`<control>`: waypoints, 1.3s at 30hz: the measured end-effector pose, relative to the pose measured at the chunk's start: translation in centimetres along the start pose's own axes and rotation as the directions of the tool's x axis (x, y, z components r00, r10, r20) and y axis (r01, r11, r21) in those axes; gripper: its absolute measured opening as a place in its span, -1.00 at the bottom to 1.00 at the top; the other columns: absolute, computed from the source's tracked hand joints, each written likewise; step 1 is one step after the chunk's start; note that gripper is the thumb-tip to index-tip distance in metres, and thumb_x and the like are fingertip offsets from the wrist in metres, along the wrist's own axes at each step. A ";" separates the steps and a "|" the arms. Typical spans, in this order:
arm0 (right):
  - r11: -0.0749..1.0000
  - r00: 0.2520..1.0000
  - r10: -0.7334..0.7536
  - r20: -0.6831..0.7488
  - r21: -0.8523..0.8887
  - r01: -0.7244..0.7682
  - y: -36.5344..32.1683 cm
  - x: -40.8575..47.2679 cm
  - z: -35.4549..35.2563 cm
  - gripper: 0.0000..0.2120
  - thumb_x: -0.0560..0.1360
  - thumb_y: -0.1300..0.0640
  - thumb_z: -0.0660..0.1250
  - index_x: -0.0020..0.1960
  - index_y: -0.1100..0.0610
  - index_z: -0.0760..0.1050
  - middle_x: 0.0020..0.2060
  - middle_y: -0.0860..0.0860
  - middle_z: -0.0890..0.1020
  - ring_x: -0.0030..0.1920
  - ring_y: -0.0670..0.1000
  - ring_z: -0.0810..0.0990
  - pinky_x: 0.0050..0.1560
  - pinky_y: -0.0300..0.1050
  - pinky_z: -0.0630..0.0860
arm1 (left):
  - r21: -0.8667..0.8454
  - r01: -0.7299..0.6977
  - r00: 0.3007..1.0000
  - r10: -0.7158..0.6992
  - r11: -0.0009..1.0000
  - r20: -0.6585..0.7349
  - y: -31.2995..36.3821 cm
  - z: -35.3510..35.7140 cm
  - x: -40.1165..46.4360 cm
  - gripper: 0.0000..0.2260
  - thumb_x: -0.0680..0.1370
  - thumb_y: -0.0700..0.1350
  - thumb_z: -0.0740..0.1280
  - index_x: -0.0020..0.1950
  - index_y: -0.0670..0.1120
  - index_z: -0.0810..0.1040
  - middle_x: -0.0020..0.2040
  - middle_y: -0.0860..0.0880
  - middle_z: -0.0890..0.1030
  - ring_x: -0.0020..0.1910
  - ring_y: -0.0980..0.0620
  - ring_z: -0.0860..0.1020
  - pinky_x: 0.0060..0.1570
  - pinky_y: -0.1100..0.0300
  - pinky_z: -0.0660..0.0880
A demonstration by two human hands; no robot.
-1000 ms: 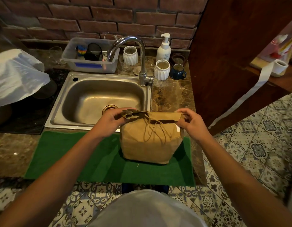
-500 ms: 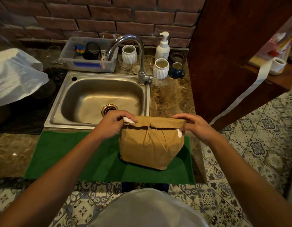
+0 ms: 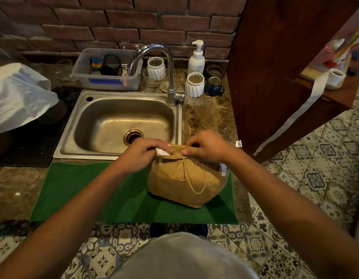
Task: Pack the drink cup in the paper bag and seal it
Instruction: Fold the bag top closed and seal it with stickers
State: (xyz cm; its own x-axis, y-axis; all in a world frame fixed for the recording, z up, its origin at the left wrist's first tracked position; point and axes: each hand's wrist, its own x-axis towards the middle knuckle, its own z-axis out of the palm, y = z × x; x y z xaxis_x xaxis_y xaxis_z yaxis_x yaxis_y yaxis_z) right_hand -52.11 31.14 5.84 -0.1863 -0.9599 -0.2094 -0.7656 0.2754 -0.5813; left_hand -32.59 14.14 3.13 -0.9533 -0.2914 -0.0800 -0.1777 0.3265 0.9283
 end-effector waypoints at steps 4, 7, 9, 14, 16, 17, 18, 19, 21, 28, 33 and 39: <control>0.999 0.999 -0.037 -0.038 -0.015 0.036 -0.1 -0.2 0.1 -0.75 0.58 -0.10 0.42 -0.06 0.08 0.72 -0.30 -0.02 0.67 -0.26 0.02 0.61 -0.26 -0.08 0.44 | -0.108 0.078 0.990 -0.065 0.991 0.122 0.9 -2.4 -0.4 -0.63 0.42 -0.14 0.38 0.20 0.10 0.69 0.25 0.08 0.67 0.32 0.08 0.57 0.28 0.11 0.51; 0.997 0.996 -0.074 -0.057 -0.031 0.072 -0.1 -0.2 0.2 -0.74 0.57 -0.10 0.42 -0.08 0.08 0.71 -0.33 -0.04 0.65 -0.30 -0.01 0.58 -0.23 -0.06 0.46 | 0.020 0.079 0.992 -0.080 0.997 0.094 1.5 -2.7 0.1 -0.64 0.50 0.07 0.39 0.29 0.07 0.65 0.24 0.11 0.67 0.27 0.15 0.59 0.24 0.18 0.50; 0.996 0.994 -0.086 -0.066 -0.032 0.084 -0.2 -0.2 0.5 -0.75 0.57 -0.11 0.42 -0.08 0.06 0.72 -0.34 -0.08 0.63 -0.32 -0.05 0.56 -0.24 -0.07 0.45 | 0.323 0.009 0.985 -0.063 0.946 0.160 1.8 -2.0 0.8 -0.62 0.52 0.18 0.42 0.27 0.05 0.66 0.16 0.13 0.69 0.12 0.20 0.61 0.11 0.15 0.52; 0.999 1.000 0.005 0.026 0.053 -0.007 0.8 -1.4 0.8 -0.73 0.54 -0.18 0.42 0.01 0.01 0.71 -0.22 -0.10 0.69 -0.23 -0.09 0.62 -0.21 -0.06 0.53 | 0.503 -0.100 0.978 -0.009 0.859 0.209 1.4 -1.6 1.4 -0.86 0.59 0.05 0.41 0.01 0.03 0.71 -0.18 0.12 0.69 -0.19 0.23 0.58 -0.19 0.12 0.49; 0.998 0.995 0.038 0.095 0.039 -0.042 1.8 -2.3 0.5 -0.77 0.55 -0.14 0.43 -0.03 0.02 0.69 -0.21 -0.03 0.70 -0.20 -0.02 0.63 -0.16 0.01 0.54 | 0.485 -0.086 0.980 -0.013 0.870 0.197 1.1 -1.6 1.1 -0.94 0.59 0.00 0.42 -0.02 0.08 0.69 -0.19 0.12 0.69 -0.18 0.20 0.61 -0.16 0.11 0.51; 0.998 0.994 0.042 0.100 0.040 -0.046 2.2 -2.6 0.3 -0.79 0.56 -0.10 0.44 -0.03 0.04 0.70 -0.21 0.00 0.70 -0.20 0.01 0.63 -0.15 0.03 0.54 | 0.473 -0.073 0.982 -0.021 0.878 0.190 1.0 -1.5 1.1 -0.94 0.58 -0.02 0.42 -0.01 0.08 0.70 -0.18 0.12 0.70 -0.16 0.17 0.62 -0.13 0.09 0.54; 0.998 0.995 0.040 0.089 0.044 -0.044 2.5 -2.9 0.1 -0.79 0.56 -0.06 0.44 -0.02 0.08 0.72 -0.21 0.02 0.71 -0.21 0.02 0.63 -0.15 0.05 0.55 | 0.470 -0.067 0.983 -0.024 0.880 0.184 1.0 -1.4 1.1 -0.93 0.58 -0.03 0.43 0.01 0.05 0.71 -0.16 0.10 0.70 -0.14 0.14 0.63 -0.10 0.06 0.56; 0.998 0.997 0.037 0.074 0.046 -0.040 2.7 -3.1 0.0 -0.79 0.57 -0.03 0.45 0.00 0.10 0.73 -0.22 0.04 0.72 -0.21 0.04 0.64 -0.15 0.07 0.56 | 0.474 -0.066 0.983 -0.026 0.878 0.184 1.1 -1.3 1.1 -0.91 0.59 -0.03 0.43 0.02 0.01 0.72 -0.15 0.09 0.71 -0.13 0.12 0.64 -0.09 0.03 0.57; 0.998 0.998 0.036 0.055 0.049 -0.039 2.7 -3.1 -0.3 -0.80 0.57 -0.01 0.45 0.01 0.11 0.74 -0.23 0.05 0.72 -0.21 0.05 0.64 -0.14 0.09 0.57 | 0.473 -0.070 0.976 -0.038 0.878 0.216 1.8 -1.2 1.5 -0.85 0.59 -0.01 0.42 0.08 -0.02 0.73 -0.10 0.07 0.73 -0.10 0.09 0.65 -0.07 0.01 0.57; 0.997 0.998 0.048 0.033 0.059 -0.050 2.3 -2.8 -0.6 -0.77 0.55 -0.06 0.46 0.03 0.08 0.74 -0.21 0.04 0.73 -0.21 0.05 0.64 -0.14 0.08 0.56 | 0.569 -0.164 0.965 0.011 0.806 0.263 3.9 1.0 3.2 -0.83 0.60 -0.01 0.40 0.05 -0.05 0.74 -0.18 0.00 0.72 -0.21 0.03 0.61 -0.16 -0.02 0.53; 0.967 0.994 0.106 0.026 0.228 -0.110 3.3 -3.8 -0.7 -0.76 0.60 -0.05 0.39 0.08 0.08 0.73 -0.13 -0.01 0.74 -0.11 0.01 0.69 -0.05 0.05 0.59 | 0.504 -0.082 0.974 -0.038 0.860 0.224 2.7 0.7 2.5 -0.85 0.59 -0.03 0.41 0.07 -0.02 0.75 -0.18 0.06 0.71 -0.18 0.09 0.62 -0.16 0.00 0.56; 0.974 0.988 0.095 -0.123 0.217 -0.067 2.9 -3.5 0.1 -0.78 0.57 -0.04 0.44 -0.01 0.09 0.75 -0.24 0.02 0.74 -0.20 0.03 0.69 -0.19 -0.05 0.57 | 0.387 -0.026 0.966 -0.076 0.922 0.245 2.5 0.5 2.4 -0.81 0.58 -0.01 0.43 0.14 -0.02 0.74 -0.07 0.07 0.74 -0.08 0.11 0.67 -0.06 0.03 0.60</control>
State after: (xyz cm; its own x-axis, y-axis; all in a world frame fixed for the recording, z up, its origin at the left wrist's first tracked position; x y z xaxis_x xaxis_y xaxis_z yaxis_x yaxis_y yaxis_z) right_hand -53.59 35.27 4.83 -0.3324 -0.9285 -0.1654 -0.5996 0.3434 -0.7229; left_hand -35.45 14.66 5.07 -0.9677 -0.0858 -0.2370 -0.2339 0.6561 0.7175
